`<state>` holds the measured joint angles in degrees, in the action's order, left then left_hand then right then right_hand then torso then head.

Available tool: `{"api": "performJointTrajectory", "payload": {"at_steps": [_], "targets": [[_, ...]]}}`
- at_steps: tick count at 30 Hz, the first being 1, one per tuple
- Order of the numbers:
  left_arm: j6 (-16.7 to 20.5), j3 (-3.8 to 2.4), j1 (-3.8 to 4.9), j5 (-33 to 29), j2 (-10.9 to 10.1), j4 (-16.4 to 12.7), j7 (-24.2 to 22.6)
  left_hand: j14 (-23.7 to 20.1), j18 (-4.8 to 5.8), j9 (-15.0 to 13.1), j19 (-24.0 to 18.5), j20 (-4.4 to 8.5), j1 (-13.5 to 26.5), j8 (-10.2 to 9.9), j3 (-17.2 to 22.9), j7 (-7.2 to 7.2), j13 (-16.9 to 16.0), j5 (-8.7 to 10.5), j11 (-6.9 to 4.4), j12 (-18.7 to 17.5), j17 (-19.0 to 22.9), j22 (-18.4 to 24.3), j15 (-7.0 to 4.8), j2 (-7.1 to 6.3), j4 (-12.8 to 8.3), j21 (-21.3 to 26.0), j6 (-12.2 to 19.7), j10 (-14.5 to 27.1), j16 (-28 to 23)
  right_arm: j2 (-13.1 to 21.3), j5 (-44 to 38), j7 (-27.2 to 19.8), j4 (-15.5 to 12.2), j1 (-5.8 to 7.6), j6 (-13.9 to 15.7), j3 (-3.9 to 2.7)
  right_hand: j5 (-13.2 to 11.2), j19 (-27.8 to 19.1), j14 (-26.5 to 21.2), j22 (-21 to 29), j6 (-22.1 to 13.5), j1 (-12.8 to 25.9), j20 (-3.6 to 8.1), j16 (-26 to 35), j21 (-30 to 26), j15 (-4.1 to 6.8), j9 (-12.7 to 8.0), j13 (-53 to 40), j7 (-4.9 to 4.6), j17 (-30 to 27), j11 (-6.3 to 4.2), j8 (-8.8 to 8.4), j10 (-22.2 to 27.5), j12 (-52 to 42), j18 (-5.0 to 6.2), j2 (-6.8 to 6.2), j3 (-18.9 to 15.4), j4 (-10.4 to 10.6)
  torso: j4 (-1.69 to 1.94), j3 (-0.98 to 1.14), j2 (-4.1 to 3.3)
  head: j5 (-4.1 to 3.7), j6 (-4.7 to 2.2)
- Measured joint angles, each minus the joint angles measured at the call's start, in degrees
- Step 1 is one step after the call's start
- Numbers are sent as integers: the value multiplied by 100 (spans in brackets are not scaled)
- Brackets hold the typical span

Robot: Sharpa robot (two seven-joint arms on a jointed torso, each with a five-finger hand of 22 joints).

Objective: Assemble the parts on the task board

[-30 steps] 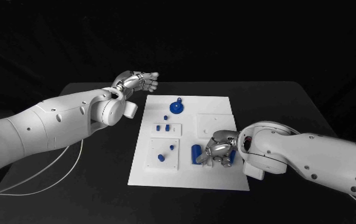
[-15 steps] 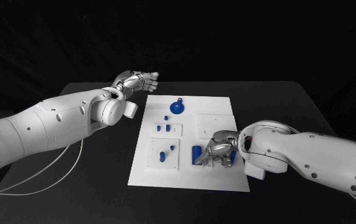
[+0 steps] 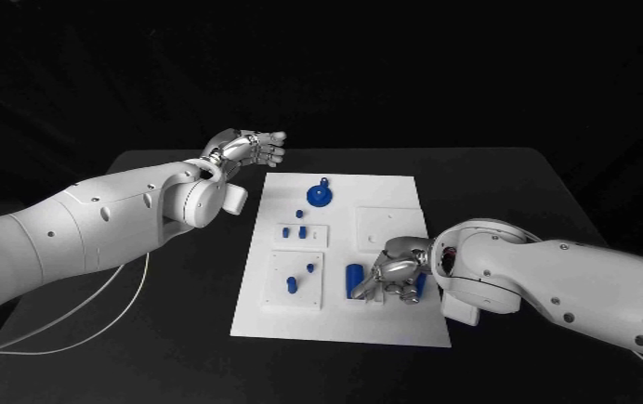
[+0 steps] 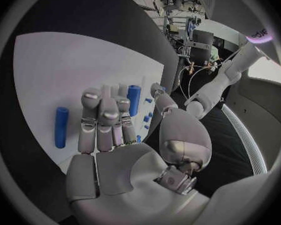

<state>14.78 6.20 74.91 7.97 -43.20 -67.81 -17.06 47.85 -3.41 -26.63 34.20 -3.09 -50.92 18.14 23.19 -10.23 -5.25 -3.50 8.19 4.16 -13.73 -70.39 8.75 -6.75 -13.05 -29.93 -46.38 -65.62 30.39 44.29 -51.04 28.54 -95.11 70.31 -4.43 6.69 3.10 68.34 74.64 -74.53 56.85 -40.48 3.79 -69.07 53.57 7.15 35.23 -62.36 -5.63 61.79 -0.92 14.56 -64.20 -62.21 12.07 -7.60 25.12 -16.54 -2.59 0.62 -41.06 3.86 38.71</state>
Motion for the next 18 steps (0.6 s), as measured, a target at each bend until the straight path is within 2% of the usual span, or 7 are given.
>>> {"api": "performJointTrajectory", "payload": {"at_steps": [4,6,13,18], "targets": [[-1,0,0,0,1,7,1,0,3,0,0,0,0,0,0,0,0,0,0,0,-6,0,0,0,0,0,0,0,0,111,4,-80,-61,-13,55,2,0,22,0,7,0,-50,21,0,0,0,-7,0,1,5,0,-15,0,0,0,50,-7,-8,0,0,0,3,-7],[-1,0,0,0,2,8,1,0,5,0,0,0,0,0,0,0,0,0,0,0,-6,0,0,0,0,0,0,0,0,166,5,-120,-76,-12,87,-22,0,22,0,7,0,-61,21,0,0,0,-7,-1,1,5,0,-16,0,0,0,61,-16,1,-1,1,0,3,-12],[-2,0,0,0,4,32,1,0,10,0,0,0,0,0,0,0,0,0,0,0,-5,0,0,0,0,0,0,0,0,394,2,-380,-67,176,312,-184,86,43,0,20,0,-92,42,-1,0,-1,-2,-16,3,11,0,-15,0,0,-1,92,-23,8,-4,0,2,-22,-50],[-2,0,0,0,12,40,1,0,32,0,0,0,0,0,-16,0,5,0,0,0,-10,1,0,0,-16,0,0,0,0,484,110,-738,-3,225,410,-325,117,53,0,26,-5,-144,52,-2,-1,-1,-2,-43,16,18,-1,-15,-42,0,-4,144,-23,8,-5,0,3,-53,-84]]}}
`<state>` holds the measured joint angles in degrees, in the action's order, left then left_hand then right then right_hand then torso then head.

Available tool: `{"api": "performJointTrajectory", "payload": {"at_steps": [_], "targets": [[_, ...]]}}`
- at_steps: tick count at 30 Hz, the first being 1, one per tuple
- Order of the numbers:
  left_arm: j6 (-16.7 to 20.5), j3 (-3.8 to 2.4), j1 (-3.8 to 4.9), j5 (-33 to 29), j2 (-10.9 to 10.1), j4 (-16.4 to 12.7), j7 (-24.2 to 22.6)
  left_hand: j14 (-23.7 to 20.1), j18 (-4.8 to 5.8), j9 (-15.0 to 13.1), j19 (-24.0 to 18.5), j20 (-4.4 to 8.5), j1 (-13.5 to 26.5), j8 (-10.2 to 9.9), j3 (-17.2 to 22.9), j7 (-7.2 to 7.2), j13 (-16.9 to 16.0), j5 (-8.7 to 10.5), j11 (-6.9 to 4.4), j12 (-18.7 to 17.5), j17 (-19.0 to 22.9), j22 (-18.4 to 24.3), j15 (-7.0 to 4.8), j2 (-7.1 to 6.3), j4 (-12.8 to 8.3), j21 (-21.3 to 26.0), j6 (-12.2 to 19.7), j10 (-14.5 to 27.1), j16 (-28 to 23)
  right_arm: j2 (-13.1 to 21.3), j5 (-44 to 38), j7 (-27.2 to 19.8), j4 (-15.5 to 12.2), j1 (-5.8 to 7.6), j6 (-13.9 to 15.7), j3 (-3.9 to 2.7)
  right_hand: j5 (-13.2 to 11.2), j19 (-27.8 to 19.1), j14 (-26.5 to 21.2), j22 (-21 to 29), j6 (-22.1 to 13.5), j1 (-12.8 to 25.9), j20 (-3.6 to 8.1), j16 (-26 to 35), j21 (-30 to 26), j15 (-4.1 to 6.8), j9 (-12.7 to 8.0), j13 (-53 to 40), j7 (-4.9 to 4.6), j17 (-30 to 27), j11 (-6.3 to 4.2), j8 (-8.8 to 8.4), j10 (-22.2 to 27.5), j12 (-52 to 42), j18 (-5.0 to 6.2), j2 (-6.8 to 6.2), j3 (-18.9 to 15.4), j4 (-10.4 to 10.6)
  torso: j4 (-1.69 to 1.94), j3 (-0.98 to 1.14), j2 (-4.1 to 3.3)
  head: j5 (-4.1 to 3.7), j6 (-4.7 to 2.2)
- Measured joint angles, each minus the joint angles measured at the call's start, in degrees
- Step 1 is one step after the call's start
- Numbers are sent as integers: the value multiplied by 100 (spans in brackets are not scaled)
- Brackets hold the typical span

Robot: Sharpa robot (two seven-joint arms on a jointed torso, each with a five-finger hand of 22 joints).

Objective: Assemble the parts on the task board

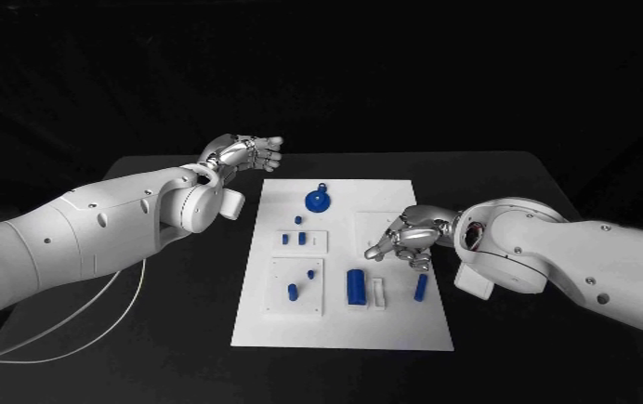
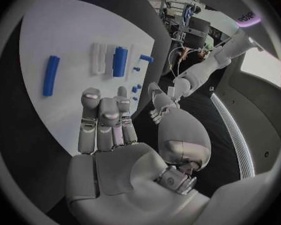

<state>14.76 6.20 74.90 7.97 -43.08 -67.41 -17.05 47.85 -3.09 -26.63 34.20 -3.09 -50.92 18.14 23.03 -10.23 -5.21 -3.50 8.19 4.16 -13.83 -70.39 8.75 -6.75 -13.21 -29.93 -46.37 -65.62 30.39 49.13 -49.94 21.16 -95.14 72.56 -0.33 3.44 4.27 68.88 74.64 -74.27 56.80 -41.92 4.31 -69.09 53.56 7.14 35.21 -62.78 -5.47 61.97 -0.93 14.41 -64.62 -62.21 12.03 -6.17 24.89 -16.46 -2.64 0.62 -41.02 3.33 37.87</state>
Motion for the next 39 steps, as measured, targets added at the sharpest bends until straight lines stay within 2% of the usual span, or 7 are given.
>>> {"api": "performJointTrajectory", "payload": {"at_steps": [10,13,17,20,25,33,39], "targets": [[-2,0,0,0,8,-3,0,0,3,5,0,0,0,0,0,0,0,0,0,0,-4,-6,0,0,0,0,0,0,0,483,125,-131,-96,59,-80,-48,-96,1,1,14,12,-329,0,25,0,-1,0,-35,14,6,-12,0,-12,-30,-2,252,284,42,-2,4,-1,-63,-41],[-3,0,0,-1,5,-11,0,0,4,5,0,0,0,0,0,0,0,0,0,0,-4,-6,0,0,0,0,0,0,0,723,123,-36,-147,63,-141,-32,-122,10,11,30,27,-462,8,43,0,-11,11,-35,29,6,-20,0,-20,-30,-2,158,650,218,-2,-2,0,-77,-42],[-6,0,0,-1,-3,-12,0,0,4,5,0,0,0,0,0,0,0,0,0,0,-4,-6,0,0,0,0,0,0,0,962,57,117,-243,64,-183,43,-122,32,39,30,40,-468,-10,47,-3,1,22,-34,17,5,-20,0,-20,-30,-3,145,768,293,-2,-6,1,-113,-42],[-8,1,-1,-1,-22,-19,0,0,5,5,0,0,0,0,0,0,0,0,0,0,-9,-6,0,0,0,0,0,0,0,1079,-27,261,-311,62,-212,184,-122,32,40,29,63,-467,-10,47,-3,2,33,-34,11,5,-19,0,-21,-29,-3,71,811,316,-6,-7,4,-130,-42],[-11,2,-1,-1,-21,-20,0,0,6,4,0,0,0,0,0,0,-1,0,0,0,-8,-5,0,0,0,0,0,0,-21,1157,-152,479,-361,58,-270,318,-122,53,55,20,154,-438,-31,47,-3,12,81,-46,46,5,-42,46,-61,-29,-3,41,889,364,-19,-14,18,-153,-28],[-20,2,-1,-1,-10,-17,-1,0,10,4,0,0,0,0,0,0,-1,0,0,0,-14,-10,0,0,0,0,0,0,-22,1054,-380,786,-340,-44,-327,406,-122,81,84,14,240,-356,-43,47,23,21,164,-68,76,14,-82,111,-145,-29,-3,-41,922,460,-40,-24,38,-187,2],[-27,6,-1,-1,-16,-21,-2,0,13,4,0,0,0,0,0,0,-1,0,0,0,-13,-10,0,0,0,0,0,0,-22,861,-601,947,-256,-186,-251,416,-122,81,93,14,240,-294,-43,46,23,14,200,-68,76,21,-78,122,-167,-28,-3,-40,909,498,-39,-26,37,-196,15]]}}
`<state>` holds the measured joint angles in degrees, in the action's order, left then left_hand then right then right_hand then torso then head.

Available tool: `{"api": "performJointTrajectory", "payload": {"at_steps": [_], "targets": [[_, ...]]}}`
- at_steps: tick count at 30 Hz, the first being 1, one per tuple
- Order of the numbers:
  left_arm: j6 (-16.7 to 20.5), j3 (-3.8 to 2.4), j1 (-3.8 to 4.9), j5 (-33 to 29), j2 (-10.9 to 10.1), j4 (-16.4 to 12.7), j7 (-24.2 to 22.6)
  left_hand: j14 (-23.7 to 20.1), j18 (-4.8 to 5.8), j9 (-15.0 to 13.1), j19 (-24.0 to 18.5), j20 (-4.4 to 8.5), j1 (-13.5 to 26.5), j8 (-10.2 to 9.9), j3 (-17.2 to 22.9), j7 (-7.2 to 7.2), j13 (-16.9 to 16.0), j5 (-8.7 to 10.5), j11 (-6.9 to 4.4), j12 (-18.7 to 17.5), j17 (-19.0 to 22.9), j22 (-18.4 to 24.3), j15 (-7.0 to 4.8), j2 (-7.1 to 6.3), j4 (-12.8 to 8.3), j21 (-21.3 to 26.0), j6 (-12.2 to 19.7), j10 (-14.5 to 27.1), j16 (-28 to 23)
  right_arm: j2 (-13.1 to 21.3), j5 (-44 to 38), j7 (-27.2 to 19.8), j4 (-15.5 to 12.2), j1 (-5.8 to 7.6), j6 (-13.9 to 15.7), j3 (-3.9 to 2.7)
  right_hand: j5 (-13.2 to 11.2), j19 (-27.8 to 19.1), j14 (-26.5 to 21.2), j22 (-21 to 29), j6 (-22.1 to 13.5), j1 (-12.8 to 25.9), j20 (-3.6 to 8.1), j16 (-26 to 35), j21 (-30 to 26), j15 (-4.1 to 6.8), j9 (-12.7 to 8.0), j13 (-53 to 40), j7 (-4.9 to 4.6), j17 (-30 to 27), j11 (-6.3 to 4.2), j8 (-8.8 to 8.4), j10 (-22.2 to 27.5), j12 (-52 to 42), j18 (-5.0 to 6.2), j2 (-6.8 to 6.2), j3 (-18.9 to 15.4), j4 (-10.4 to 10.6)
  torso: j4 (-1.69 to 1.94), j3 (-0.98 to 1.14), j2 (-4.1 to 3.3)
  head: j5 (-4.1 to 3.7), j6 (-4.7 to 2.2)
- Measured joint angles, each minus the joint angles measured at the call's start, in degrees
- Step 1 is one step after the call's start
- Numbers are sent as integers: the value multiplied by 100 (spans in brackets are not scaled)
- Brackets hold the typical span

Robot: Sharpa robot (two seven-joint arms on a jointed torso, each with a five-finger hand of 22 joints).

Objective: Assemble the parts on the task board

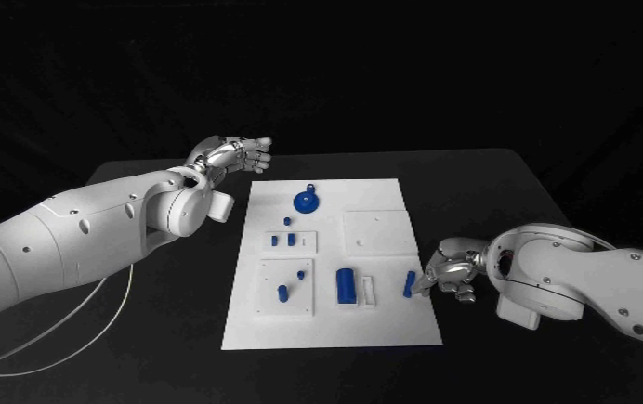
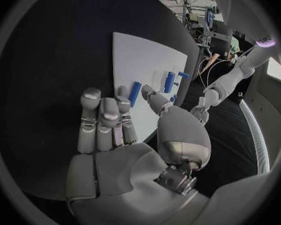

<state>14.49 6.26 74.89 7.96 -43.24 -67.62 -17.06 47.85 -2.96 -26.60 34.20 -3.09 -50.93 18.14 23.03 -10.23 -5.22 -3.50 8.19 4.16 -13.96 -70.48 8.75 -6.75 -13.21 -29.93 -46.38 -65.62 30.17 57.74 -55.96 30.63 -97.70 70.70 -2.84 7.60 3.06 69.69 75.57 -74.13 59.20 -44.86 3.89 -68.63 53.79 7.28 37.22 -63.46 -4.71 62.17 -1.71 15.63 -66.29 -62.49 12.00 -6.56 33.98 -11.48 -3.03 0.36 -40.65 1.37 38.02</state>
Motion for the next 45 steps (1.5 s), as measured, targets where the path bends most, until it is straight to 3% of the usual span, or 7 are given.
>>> {"api": "performJointTrajectory", "payload": {"at_steps": [10,12,21,22,25,30,45], "targets": [[-21,3,0,0,-9,-2,1,0,3,0,0,0,0,0,0,0,0,0,0,0,-6,-5,0,0,0,0,0,0,0,-279,-561,75,101,-91,282,-41,0,-20,2,-5,55,318,-21,-3,32,1,47,1,33,6,7,50,-6,0,3,-168,-203,136,6,-5,-4,6,31],[-27,4,0,0,-13,-4,3,0,3,0,0,0,0,0,0,0,0,0,0,0,-6,-5,0,0,0,16,0,0,0,-318,-655,75,112,-109,332,-42,0,-20,1,-5,54,364,-21,-3,31,1,562,0,33,6,7,50,-6,0,5,-170,-258,157,6,-8,-4,12,34],[-54,7,0,0,-25,-7,12,0,6,0,0,0,22,0,0,0,0,0,0,0,-12,-5,0,21,0,21,0,0,0,-594,-1393,85,187,-168,479,-47,0,-21,-23,-5,54,457,-21,-4,32,22,1260,-15,33,6,7,50,-6,22,9,-172,-439,97,5,-9,-4,27,38],[-57,7,0,0,-26,-8,13,0,6,0,0,0,21,0,0,0,0,0,0,0,-12,-5,0,21,0,21,0,0,0,-626,-1493,85,196,-175,482,-50,0,-21,-23,-5,54,429,-21,-4,31,21,1499,-19,33,6,7,50,-7,22,10,-144,-425,61,4,-9,-4,27,38],[-65,7,0,0,-32,-9,20,0,7,-1,0,0,21,0,0,0,0,0,0,0,-12,-5,0,21,0,21,0,0,0,-711,-1833,91,207,-200,484,-52,0,-33,-7,-5,55,224,-10,-4,32,38,1598,-24,33,6,-13,50,-27,23,10,-87,-371,-96,3,-9,-4,30,38],[-80,8,0,0,-45,-10,36,0,-15,0,0,0,21,0,0,0,0,0,0,0,-17,-10,0,21,0,21,0,0,0,-874,-2359,97,241,-234,493,-52,0,-44,-6,-4,55,-136,-3,-4,32,37,1965,-31,33,5,-13,51,-27,23,9,-163,-213,-296,3,-9,-4,34,47],[-114,11,0,0,-53,-23,66,0,-50,-1,0,0,20,0,-16,0,4,0,0,0,-22,-9,0,20,-16,21,0,0,0,-960,-3094,87,216,-261,477,-16,-37,0,-5,38,55,-854,-61,-4,31,35,2176,-43,34,-40,5,60,-49,61,15,-463,482,-363,20,-5,10,-18,65]]}}
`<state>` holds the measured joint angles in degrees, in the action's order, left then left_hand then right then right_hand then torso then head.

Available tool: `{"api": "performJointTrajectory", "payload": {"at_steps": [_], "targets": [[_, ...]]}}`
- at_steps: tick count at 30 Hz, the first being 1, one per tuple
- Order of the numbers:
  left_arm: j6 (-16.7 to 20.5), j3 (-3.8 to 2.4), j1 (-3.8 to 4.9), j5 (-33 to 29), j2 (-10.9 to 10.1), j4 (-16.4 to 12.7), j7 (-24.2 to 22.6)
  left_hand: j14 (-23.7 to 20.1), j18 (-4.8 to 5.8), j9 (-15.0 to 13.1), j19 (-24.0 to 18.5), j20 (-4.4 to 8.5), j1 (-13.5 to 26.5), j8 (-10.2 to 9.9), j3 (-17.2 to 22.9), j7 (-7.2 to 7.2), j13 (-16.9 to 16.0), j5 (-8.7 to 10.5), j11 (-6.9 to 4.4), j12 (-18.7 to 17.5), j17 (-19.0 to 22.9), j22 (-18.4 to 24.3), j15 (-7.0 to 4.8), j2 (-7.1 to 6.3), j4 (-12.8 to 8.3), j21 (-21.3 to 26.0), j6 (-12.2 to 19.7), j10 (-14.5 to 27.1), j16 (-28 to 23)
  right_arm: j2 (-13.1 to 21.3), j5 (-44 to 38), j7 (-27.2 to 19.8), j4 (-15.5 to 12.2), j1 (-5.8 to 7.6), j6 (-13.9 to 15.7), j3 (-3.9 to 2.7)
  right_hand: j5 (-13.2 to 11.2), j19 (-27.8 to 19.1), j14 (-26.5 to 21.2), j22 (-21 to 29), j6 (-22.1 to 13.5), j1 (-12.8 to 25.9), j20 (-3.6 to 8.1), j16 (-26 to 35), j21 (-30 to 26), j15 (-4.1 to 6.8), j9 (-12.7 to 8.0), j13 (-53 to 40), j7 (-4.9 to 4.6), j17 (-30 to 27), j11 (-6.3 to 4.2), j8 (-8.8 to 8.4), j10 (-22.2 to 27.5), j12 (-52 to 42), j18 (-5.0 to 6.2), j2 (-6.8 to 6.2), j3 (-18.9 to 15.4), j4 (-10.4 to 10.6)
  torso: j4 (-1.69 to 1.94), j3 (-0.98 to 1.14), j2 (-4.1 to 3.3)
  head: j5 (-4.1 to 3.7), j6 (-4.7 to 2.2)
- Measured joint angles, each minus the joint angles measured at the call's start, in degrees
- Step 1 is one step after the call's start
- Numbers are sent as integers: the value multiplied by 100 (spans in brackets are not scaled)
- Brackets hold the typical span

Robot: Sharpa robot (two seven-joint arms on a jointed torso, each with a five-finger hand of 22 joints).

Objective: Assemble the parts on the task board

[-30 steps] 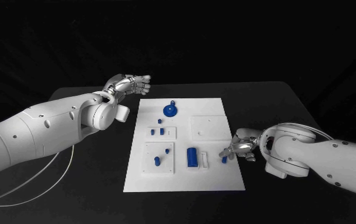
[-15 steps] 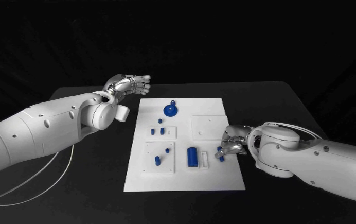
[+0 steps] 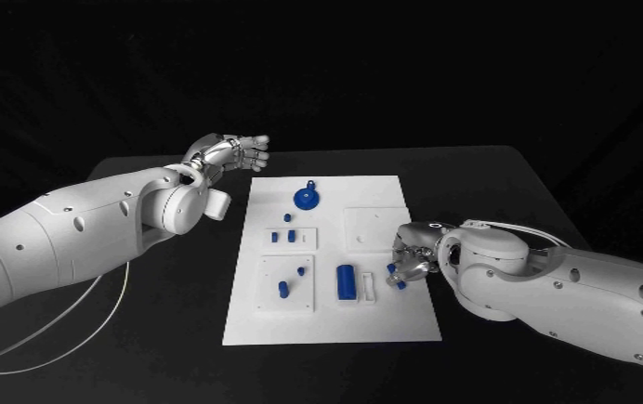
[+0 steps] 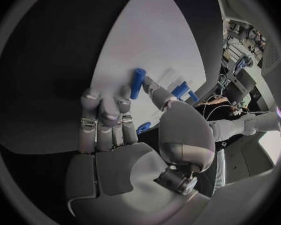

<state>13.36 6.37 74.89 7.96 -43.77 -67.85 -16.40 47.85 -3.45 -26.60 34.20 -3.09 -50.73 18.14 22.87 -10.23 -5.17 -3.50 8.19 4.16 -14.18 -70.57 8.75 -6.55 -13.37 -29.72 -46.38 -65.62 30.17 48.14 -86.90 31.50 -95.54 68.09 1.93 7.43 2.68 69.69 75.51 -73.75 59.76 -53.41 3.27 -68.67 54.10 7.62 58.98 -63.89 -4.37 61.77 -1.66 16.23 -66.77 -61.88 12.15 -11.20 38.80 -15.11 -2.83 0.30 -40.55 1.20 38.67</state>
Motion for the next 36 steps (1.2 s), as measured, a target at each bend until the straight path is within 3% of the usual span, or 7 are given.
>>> {"api": "performJointTrajectory", "payload": {"at_steps": [6,9,15,26,28,33,36], "targets": [[-3,0,0,0,-4,0,6,0,2,5,0,0,0,0,0,0,0,0,0,0,0,-6,0,0,0,0,0,0,0,33,148,-46,1,0,0,-5,317,0,20,7,15,-38,-61,0,0,-21,1,-3,-30,-21,3,-116,-39,21,83,166,529,266,24,0,9,-15,13],[-6,1,0,0,-4,0,10,0,4,5,0,0,0,0,0,0,0,0,0,0,-5,-5,0,0,0,0,0,0,0,60,336,-72,22,4,12,-9,439,-1,19,7,7,31,-61,0,31,-21,306,-3,-37,-22,4,-210,-37,44,89,236,761,402,26,0,9,-9,20],[-9,1,0,0,-2,0,15,0,9,5,0,0,0,0,0,0,0,0,0,0,-5,-5,0,0,0,0,0,0,0,141,1086,-138,75,28,99,-28,467,-2,15,-11,40,284,-62,0,68,-26,303,-24,-62,-22,14,-233,-27,44,98,488,843,405,29,0,12,3,27],[-12,2,0,0,-2,-1,25,0,36,4,0,0,-1,0,0,0,-1,0,0,0,-10,-10,0,0,0,0,0,0,-20,283,1960,-182,18,48,259,0,547,-11,12,-12,54,588,-72,-24,114,-28,-145,-31,-48,-22,36,-247,-47,44,112,496,993,540,28,-1,12,27,38],[-13,2,0,0,-1,-1,26,0,36,4,0,0,-1,0,0,0,-1,0,0,0,-10,-10,0,0,0,0,0,0,-20,310,2106,-182,-26,70,291,26,455,-11,12,-12,55,641,-72,-24,114,-29,-386,-31,-47,-22,33,-246,-50,44,113,470,963,611,28,-2,12,27,38],[-14,2,0,0,3,-1,28,0,37,4,0,0,-1,0,0,0,-1,0,0,0,-10,-10,0,-1,0,0,0,0,-20,347,2522,-182,-125,98,390,51,375,-10,13,-11,62,710,-72,-24,115,-29,-2021,-37,-42,-22,12,-197,-73,50,113,406,886,626,28,-3,12,27,44],[-15,3,0,0,3,-1,29,0,38,4,0,0,-1,0,0,0,-1,0,0,0,-15,-10,0,-1,0,0,0,0,-19,340,2786,-180,-175,96,444,67,375,-10,12,-6,62,716,-72,-24,115,-30,-2255,-36,-42,-26,11,-201,-73,50,115,350,843,646,28,-3,12,27,44]]}}
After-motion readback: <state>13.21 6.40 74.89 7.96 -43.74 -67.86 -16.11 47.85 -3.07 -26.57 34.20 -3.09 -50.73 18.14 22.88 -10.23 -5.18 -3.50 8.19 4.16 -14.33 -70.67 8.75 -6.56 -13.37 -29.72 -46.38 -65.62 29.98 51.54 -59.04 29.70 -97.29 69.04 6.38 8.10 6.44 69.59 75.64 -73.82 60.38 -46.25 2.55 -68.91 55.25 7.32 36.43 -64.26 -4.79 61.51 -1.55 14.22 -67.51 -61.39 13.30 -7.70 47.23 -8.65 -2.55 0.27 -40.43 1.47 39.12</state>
